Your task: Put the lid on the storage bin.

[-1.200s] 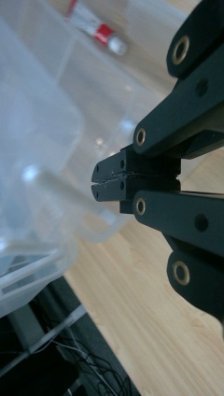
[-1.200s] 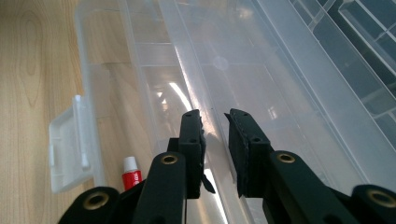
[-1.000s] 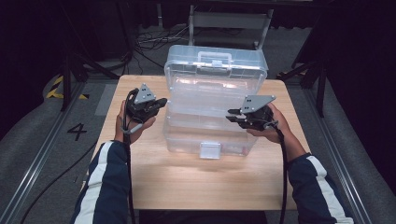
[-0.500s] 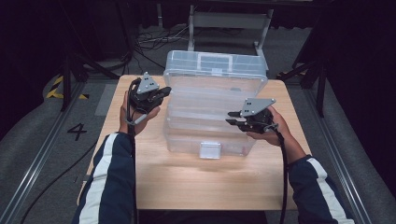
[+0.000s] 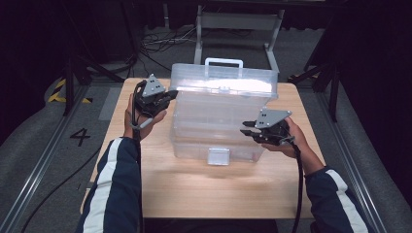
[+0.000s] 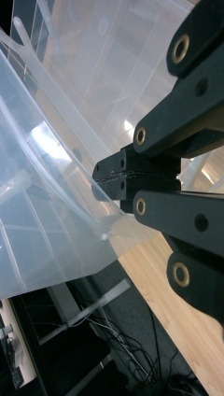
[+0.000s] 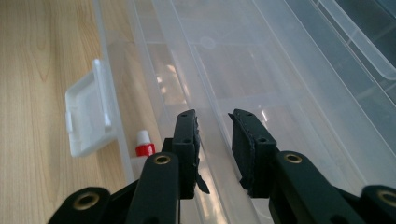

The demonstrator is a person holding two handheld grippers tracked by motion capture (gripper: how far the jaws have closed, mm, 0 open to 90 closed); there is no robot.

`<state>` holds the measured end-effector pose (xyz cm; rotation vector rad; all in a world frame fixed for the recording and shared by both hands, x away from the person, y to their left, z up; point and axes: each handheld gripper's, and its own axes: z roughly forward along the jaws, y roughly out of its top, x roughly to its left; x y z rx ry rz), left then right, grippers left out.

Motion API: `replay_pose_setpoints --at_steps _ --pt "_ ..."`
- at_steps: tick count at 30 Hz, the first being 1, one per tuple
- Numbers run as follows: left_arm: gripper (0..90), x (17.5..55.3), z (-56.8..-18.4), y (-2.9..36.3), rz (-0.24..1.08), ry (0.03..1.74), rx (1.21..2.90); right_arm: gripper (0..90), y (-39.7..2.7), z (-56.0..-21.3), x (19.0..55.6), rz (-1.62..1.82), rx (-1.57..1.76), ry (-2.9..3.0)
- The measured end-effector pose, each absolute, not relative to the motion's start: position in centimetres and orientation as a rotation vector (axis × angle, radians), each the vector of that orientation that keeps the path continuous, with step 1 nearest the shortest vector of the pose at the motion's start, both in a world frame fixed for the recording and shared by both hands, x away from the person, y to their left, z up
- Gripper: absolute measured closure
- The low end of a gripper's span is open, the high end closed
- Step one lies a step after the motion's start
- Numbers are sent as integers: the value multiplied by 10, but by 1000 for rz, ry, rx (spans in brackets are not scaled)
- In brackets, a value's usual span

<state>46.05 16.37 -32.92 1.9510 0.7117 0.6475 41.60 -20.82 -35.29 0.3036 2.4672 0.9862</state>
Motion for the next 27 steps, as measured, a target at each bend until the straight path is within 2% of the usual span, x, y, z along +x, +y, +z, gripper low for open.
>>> replay_pose_setpoints --at_steps 12,27 --pt "893 454 -332 166 635 692 1976 707 -242 -352 408 980 350 2453" --pt "892 448 -338 167 634 673 2005 718 -249 -353 404 1007 336 2430"
